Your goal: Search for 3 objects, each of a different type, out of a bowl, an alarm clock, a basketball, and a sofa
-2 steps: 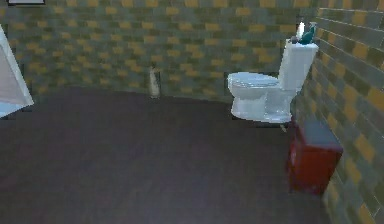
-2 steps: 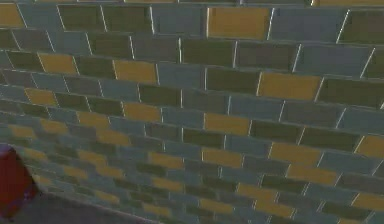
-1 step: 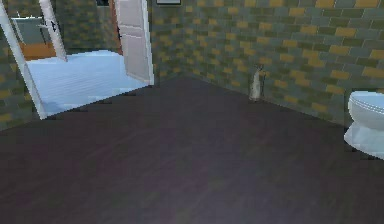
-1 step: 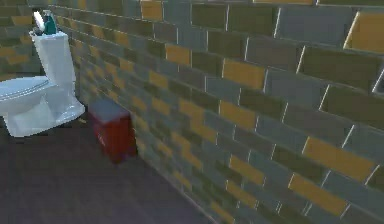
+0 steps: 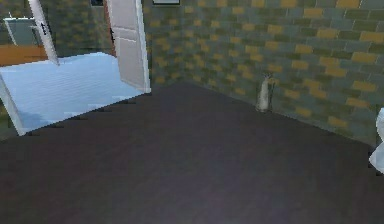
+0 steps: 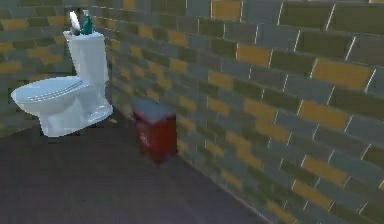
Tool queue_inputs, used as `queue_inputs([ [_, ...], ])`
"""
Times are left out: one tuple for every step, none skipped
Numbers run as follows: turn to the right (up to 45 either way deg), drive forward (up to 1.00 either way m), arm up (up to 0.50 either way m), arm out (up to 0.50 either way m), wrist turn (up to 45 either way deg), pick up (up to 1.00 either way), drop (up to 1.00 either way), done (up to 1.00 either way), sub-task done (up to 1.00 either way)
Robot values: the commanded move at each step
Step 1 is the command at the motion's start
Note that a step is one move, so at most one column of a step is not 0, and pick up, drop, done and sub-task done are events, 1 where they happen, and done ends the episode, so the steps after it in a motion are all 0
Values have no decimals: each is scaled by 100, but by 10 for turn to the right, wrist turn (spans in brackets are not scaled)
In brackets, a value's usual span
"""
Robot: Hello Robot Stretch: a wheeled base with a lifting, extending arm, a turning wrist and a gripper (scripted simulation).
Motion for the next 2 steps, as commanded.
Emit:
queue_inputs([
  [-330, 0, 0, 0, 0, 0, 0, 0, 0],
  [0, 100, 0, 0, 0, 0, 0, 0, 0],
])
